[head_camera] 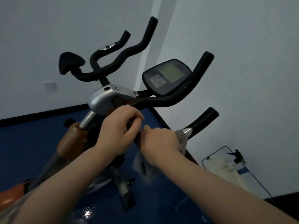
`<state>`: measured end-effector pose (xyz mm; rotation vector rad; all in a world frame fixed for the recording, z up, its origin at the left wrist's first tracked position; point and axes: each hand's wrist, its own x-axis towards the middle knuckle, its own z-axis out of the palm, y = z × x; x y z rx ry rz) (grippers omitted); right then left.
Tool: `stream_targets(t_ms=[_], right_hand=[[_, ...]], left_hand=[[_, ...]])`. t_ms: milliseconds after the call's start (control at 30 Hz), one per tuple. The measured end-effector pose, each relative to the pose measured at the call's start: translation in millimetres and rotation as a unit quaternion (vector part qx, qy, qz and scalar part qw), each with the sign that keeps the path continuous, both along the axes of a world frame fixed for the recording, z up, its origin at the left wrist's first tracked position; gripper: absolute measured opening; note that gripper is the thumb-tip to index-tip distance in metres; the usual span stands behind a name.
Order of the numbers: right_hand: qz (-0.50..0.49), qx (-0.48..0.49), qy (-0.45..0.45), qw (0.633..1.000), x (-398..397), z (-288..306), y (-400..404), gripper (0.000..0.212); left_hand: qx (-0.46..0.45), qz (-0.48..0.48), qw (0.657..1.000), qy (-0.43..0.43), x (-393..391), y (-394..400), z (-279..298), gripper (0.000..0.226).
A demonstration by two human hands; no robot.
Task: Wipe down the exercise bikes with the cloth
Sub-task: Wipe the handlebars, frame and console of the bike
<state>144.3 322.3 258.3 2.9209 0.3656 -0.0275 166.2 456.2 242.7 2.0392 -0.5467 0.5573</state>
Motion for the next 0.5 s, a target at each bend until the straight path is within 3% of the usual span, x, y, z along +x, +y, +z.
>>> stream_targets(t_ms=[67, 167, 200, 267, 433, 500], right_hand=[[0.059, -0.047, -0.018, 0.997, -4.8, 4.1, -10.9, 0.012], [0.106, -0.031, -0.094, 0.989, -27.5, 2.1, -42.2, 0.018], [0.094, -0.015, -0.095, 0.991, -31.2, 1.9, -40.9, 0.020], [0.072, -0.023, -0.063, 0.995, -23.0, -2.9, -21.5, 0.005], [0.025, 0.036, 0.027, 0.999, 31.8, -8.3, 17.5, 0.025], [0.049, 0.071, -0.004, 0.996, 14.8, -14.3, 7.1, 0.022]], left_hand=[[0.040, 0.018, 0.999, -0.021, -2.2, 7.7, -1.6, 0.017], [0.111, 0.111, 0.987, -0.047, -1.1, 33.6, -17.3, 0.020], [0.104, 0.142, 0.984, -0.030, -0.5, 41.0, -22.1, 0.020], [0.076, 0.172, 0.982, 0.004, 2.3, 46.3, -29.1, 0.020], [0.042, 0.170, 0.985, 0.008, 4.4, 44.7, -34.3, 0.015], [0.041, 0.163, 0.986, 0.006, 4.0, 46.6, -35.1, 0.013]])
